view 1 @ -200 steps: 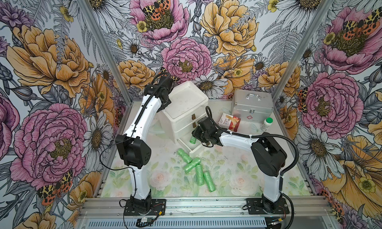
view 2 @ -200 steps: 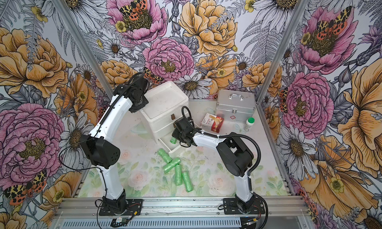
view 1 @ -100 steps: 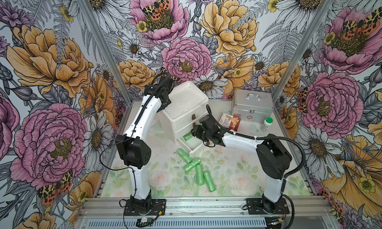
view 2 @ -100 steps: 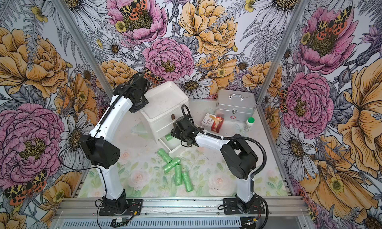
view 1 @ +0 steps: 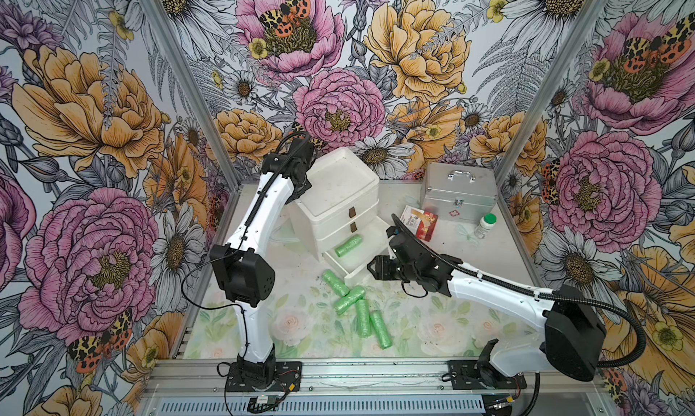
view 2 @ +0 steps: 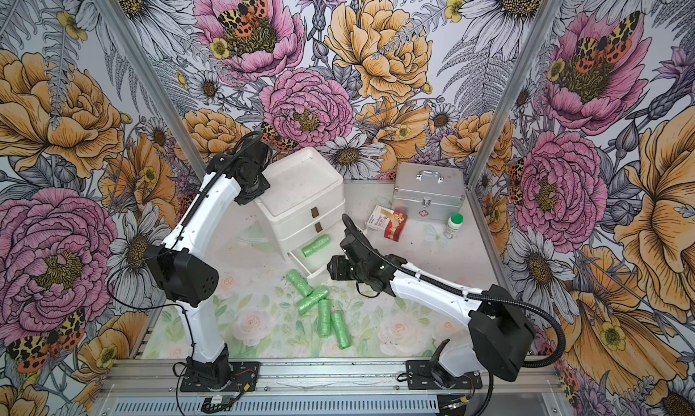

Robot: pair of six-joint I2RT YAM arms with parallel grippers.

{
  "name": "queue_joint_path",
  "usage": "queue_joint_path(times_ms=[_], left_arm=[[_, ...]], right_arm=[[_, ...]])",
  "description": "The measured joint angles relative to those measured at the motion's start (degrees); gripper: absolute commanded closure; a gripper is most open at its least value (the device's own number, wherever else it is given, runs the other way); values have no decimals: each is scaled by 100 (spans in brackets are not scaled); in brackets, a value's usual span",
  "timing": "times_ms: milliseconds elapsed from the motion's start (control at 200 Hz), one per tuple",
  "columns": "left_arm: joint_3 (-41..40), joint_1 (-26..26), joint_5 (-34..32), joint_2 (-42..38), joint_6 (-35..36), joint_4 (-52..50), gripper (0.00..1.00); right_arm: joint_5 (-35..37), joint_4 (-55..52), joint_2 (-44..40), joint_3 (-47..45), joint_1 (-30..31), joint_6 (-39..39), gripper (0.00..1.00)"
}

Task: Sort the rolls of trash bags by color and place them into the drawer
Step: Pick up the roll of trash bags from the center of the board.

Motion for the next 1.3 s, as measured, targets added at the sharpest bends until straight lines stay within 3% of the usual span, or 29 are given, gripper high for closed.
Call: queue_joint_path(times_ms=[260, 746, 821, 1046, 1296], left_arm=[[7, 0, 2, 0, 0, -9, 100], [7, 0, 2, 0, 2, -9, 100], [4, 0, 2, 0, 2, -9, 100], [4, 0, 2, 0, 2, -9, 100], [4, 0, 2, 0, 2, -7, 100]], right_arm=[[52, -702, -238, -575, 933, 11, 37], [151, -868, 505, -715, 1449, 157, 43], [151, -870, 632, -715, 1480, 160, 48], [133, -898, 750, -693, 1486, 170, 79], [98, -1344, 560, -245, 1246, -85, 82]])
